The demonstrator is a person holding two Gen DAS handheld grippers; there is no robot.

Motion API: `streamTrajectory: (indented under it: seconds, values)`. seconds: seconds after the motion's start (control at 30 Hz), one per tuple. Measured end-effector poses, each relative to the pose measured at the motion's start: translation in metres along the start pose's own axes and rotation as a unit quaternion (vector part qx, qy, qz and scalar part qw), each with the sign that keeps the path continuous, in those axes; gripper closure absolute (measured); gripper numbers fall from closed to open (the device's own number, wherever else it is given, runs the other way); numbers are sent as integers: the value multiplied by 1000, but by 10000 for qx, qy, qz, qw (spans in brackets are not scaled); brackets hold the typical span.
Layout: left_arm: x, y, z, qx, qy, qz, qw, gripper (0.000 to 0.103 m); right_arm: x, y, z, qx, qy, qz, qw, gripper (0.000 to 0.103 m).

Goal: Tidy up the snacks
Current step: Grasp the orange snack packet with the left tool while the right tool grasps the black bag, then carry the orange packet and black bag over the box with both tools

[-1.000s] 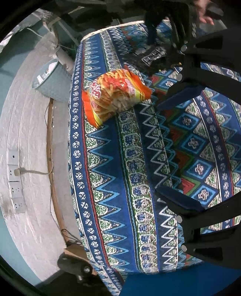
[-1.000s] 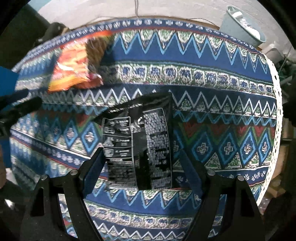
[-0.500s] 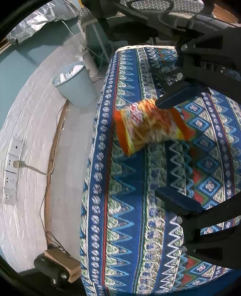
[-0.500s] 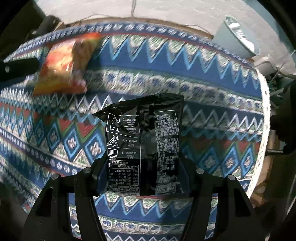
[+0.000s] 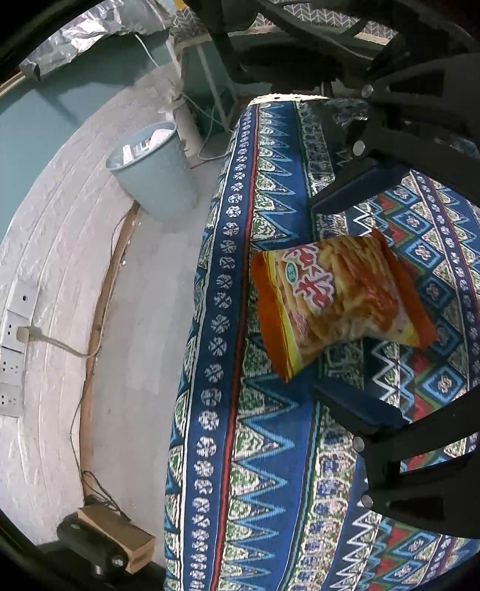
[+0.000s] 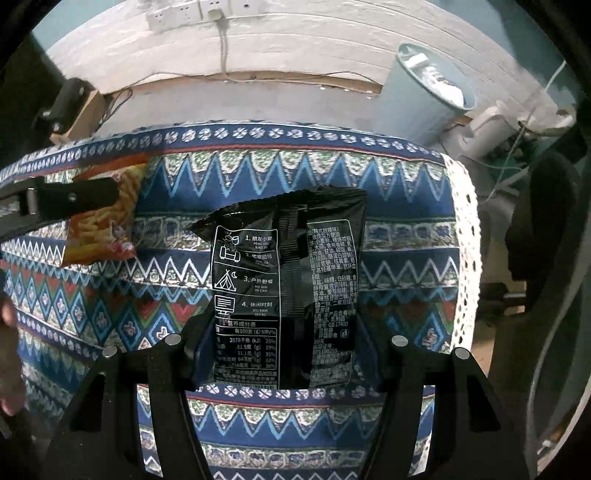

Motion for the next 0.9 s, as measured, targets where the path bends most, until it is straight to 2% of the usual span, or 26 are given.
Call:
streamTrajectory:
  seconds: [0.23, 0.27, 0.3, 0.37, 0.47, 0.63, 0.9]
  values:
    - [-13, -4, 5, -283, 133, -369, 9988, 13, -1, -8, -8, -16, -24, -119, 9999, 40]
    - [-12, -4, 6, -385, 64, -400, 9984, 18, 0, -7, -8, -17, -28, -134, 9999, 40]
    - [-11, -6, 6, -482, 5, -453, 9978, 31, 0, -7, -8, -19, -30, -151, 9999, 40]
    - [-9, -7, 8, -698, 0, -494, 9963, 46, 1, -6, -8, -14, -36, -173, 9998, 40]
    - [-6, -7, 11, -920, -6, -481, 9946, 53, 1, -8, -11, -1, -42, -209, 9998, 40]
    - [8, 1, 19, -1123, -39, -590, 9919, 55, 6, -2, -12, 74, -99, -271, 9996, 40]
    - [53, 15, 33, -1514, -221, -879, 9843, 56, 18, 13, -13, 254, -236, -378, 9987, 40]
Point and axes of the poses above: each gripper's, at about its wrist camera, not at the fingertips, and x roughly against the way its jaws point, y to its left, z to its underside, the point moved 2 cm from there along -x, roughly the way its jaws point, and after that the axes turned 11 degrees about -x, right-handed, at the moved point
